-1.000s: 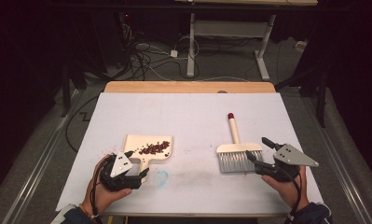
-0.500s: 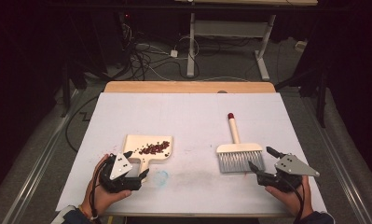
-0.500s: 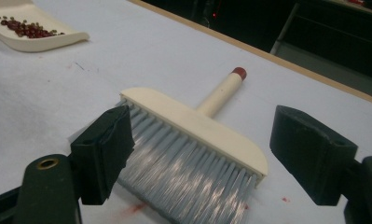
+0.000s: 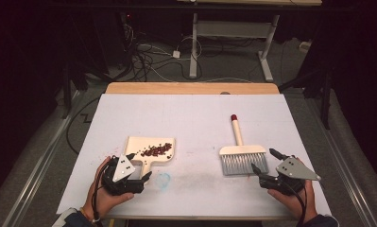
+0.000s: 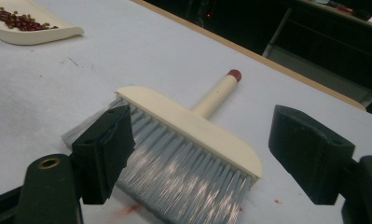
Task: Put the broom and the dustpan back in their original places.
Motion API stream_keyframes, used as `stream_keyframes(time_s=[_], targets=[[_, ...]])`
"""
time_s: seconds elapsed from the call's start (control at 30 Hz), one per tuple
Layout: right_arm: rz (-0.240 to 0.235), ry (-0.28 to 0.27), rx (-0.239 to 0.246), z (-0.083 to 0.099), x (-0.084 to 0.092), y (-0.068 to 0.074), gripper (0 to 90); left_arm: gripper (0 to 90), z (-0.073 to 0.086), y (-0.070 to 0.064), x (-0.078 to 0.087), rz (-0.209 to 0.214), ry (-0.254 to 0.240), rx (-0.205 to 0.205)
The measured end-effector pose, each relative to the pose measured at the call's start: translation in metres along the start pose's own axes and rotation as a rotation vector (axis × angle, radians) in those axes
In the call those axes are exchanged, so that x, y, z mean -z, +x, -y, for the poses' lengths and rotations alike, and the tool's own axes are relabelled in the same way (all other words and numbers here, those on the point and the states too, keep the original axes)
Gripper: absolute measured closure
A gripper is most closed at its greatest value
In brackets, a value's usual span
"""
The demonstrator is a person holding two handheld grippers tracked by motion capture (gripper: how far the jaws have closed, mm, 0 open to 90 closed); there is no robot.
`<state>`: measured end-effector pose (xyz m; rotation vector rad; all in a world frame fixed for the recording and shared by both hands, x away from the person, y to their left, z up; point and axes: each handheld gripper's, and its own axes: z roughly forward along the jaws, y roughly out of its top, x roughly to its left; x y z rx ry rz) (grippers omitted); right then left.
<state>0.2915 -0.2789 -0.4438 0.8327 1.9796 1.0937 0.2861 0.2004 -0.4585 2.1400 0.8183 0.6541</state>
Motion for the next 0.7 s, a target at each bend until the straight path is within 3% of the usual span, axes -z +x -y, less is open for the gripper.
stream_keyframes(time_s=[0.17, 0.27, 0.47, 0.7], targets=[[0.003, 0.01, 0.0, 0.0011, -0.0015, -0.0009, 22.5, 17.6, 0.0005, 0.0007, -0.0002, 0.003, 0.005, 0.014], [0.001, 0.005, -0.004, 0.0005, -0.0012, -0.0008, 22.5, 17.6, -0.0002, 0.0013, 0.0002, -0.004, -0.004, 0.002], [0.003, 0.035, 0.04, 0.0008, -0.0038, 0.0029, 23.3, 17.6, -0.0005, 0.0017, -0.0003, -0.009, 0.005, 0.003], [-0.014, 0.048, 0.056, 0.0014, -0.0052, 0.0044, 24.7, 17.6, -0.0017, 0.0018, -0.0033, -0.011, 0.012, 0.006]])
